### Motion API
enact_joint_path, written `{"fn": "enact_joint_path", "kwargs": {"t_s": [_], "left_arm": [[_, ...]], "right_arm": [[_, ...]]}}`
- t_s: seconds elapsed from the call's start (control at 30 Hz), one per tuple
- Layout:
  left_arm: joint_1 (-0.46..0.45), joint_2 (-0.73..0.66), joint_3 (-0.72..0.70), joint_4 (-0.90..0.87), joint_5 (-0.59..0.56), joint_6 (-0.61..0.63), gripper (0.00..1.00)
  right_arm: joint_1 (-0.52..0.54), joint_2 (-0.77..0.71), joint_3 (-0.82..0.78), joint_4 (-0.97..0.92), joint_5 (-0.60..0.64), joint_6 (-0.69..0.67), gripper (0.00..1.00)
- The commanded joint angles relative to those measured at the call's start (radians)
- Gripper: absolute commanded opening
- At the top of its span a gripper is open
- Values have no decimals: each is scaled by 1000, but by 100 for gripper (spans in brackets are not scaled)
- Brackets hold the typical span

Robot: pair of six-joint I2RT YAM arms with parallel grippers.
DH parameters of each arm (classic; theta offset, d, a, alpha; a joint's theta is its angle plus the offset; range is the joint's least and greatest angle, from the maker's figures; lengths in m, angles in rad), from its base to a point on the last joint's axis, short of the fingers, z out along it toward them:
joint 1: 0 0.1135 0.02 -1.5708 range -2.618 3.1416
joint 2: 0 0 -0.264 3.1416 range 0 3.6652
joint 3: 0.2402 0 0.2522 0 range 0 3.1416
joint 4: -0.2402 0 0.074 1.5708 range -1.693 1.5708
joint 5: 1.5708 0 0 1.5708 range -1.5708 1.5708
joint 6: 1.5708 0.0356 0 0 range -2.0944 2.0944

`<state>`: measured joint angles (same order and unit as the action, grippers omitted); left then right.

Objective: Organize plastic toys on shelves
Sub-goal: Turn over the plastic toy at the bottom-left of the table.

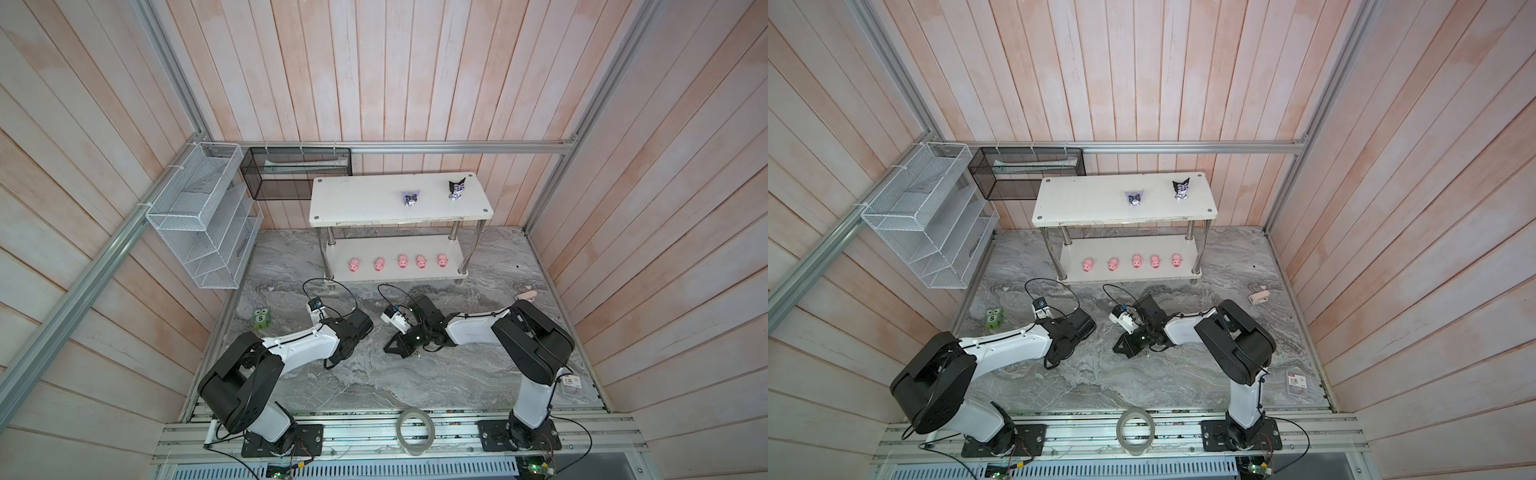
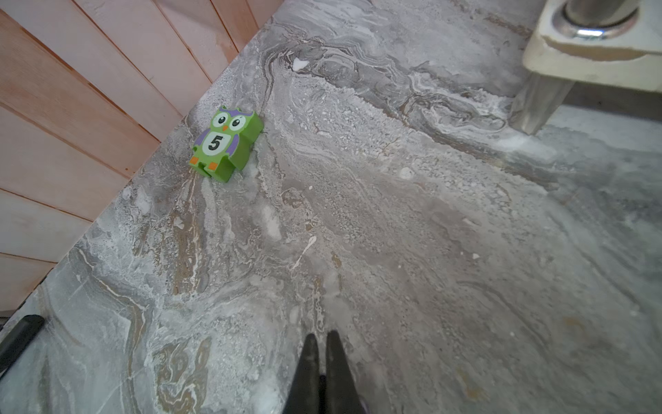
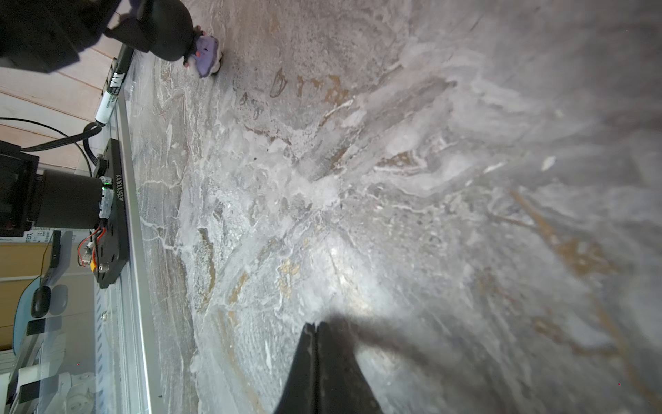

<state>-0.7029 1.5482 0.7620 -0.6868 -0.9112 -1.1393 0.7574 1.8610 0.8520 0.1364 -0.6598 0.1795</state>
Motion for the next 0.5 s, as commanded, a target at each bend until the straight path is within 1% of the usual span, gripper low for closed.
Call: {"fn": "enact_joint_path", "kwargs": {"t_s": [0.0,0.13,0.2,0.47], "left_arm": [[-16,36,15,-67,-14,-74,1],[-29,54,29,-107,-24,-113,5],[-33,58,35,-121,-30,-129,9],[-40,52,40,-143,-41,-148,20]], "right_arm": [[-3,26,-11,-16,7,0,0],[-3,24,-16,-12,6,1,0],[-3,25,-18,-11,6,2,0],[-3,25,-22,-4,3,2,0]]}}
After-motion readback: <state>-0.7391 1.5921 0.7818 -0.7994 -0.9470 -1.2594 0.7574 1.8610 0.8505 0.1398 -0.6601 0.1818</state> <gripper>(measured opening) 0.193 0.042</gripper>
